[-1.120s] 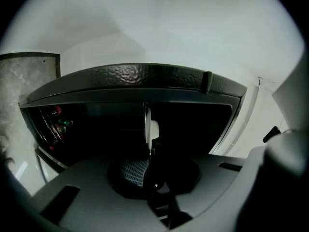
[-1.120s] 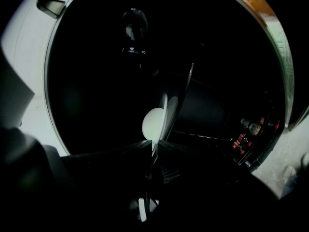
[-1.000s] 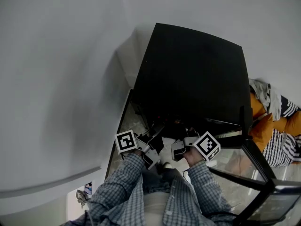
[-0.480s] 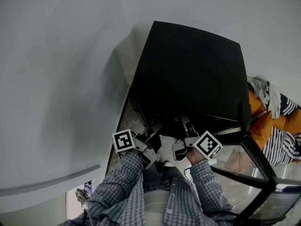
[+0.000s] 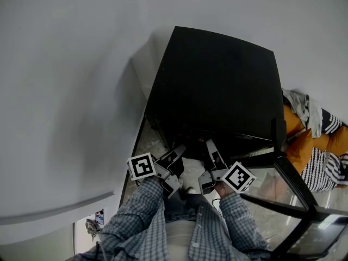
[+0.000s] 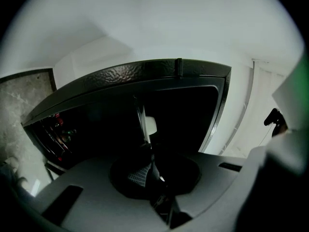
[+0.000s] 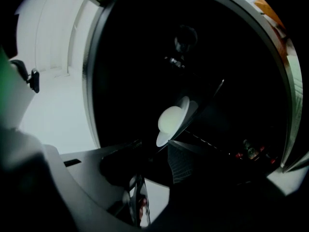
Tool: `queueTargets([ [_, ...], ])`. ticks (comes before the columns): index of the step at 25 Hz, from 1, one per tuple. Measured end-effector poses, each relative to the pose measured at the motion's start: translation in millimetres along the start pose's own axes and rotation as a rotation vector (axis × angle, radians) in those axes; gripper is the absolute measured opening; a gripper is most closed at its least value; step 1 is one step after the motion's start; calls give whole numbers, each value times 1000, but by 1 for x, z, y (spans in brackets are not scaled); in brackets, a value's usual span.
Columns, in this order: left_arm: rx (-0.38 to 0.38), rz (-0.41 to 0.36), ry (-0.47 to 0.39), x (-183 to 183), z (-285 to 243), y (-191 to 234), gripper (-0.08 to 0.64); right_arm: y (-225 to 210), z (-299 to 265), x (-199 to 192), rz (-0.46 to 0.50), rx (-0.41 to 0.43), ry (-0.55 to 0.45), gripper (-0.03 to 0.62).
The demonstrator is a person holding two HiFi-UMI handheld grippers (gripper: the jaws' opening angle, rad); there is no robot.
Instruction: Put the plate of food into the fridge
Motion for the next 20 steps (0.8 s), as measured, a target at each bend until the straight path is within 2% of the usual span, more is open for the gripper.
queueTargets([
  [2,11,-40,-7,0,2,-4,25,8,5,-3,34,28,20,169],
  [4,42,-120,0,-2,4,-5,25,14,10,-7,59,47,37,164],
  [8,70,-308,24,-9,7,-16,6,24,22,-11,154,62,61,8],
  [13,24,-489,47,-19,11,-43,6,38,34,-7,287,46,74,6],
  [20,1,-737,90,-37,17,-85,6,68,49,3,461,73,98,6],
])
Point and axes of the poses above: the fingertips, and each gripper's own axes: z backward along the fingers, y to its left, x out of its top, the point moved 2 cm from there along z, backward along the fingers, and after that the axes turned 9 degrees about x, right-handed, at the moved point
